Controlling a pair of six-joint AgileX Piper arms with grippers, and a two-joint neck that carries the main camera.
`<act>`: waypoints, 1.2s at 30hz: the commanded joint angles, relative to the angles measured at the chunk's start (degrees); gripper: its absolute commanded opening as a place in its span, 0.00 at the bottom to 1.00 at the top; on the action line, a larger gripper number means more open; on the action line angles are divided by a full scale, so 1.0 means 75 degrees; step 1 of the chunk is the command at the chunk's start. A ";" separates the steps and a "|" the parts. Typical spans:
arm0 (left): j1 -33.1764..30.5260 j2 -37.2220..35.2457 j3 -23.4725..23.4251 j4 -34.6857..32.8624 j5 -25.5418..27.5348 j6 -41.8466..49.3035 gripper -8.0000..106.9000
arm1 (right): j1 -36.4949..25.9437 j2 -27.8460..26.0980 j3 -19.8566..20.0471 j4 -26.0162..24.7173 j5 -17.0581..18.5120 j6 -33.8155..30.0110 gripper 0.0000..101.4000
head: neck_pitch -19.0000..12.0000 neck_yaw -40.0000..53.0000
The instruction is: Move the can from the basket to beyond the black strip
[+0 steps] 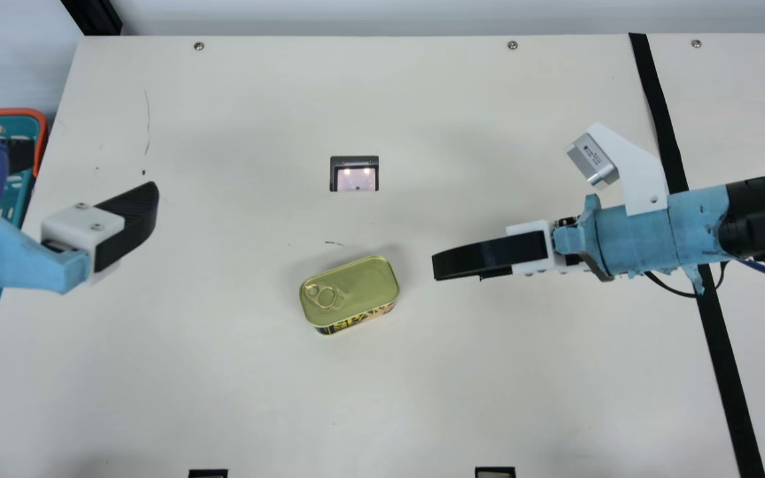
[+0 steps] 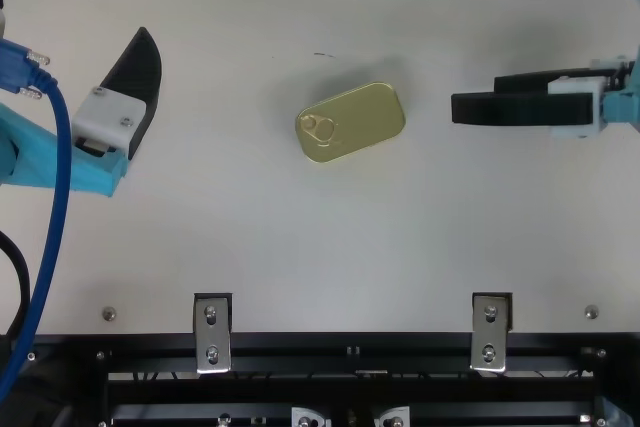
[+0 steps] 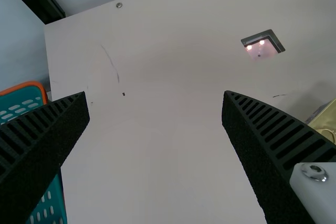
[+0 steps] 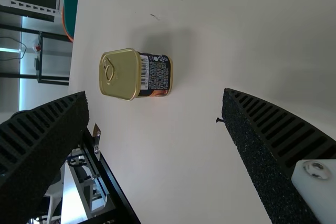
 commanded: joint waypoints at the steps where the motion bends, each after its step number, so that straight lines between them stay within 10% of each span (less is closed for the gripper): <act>1: 0.0000 0.0000 0.0000 0.0000 0.0000 0.0000 0.85 | 0.0000 0.0000 0.0000 0.0000 0.0000 0.0000 1.00 | -0.0010 -0.0013; 23: 0.0000 0.0000 0.0000 0.0000 0.0000 0.0000 0.85 | 0.0194 -0.0201 -0.0137 -0.0115 -0.0010 0.0225 1.00 | -0.0010 -0.0013; 36: 0.0000 0.0000 0.0000 0.0000 0.0000 0.0000 0.85 | 0.1206 -0.1220 -0.1220 -0.1751 -0.0299 0.1298 1.00 | -0.0010 -0.0013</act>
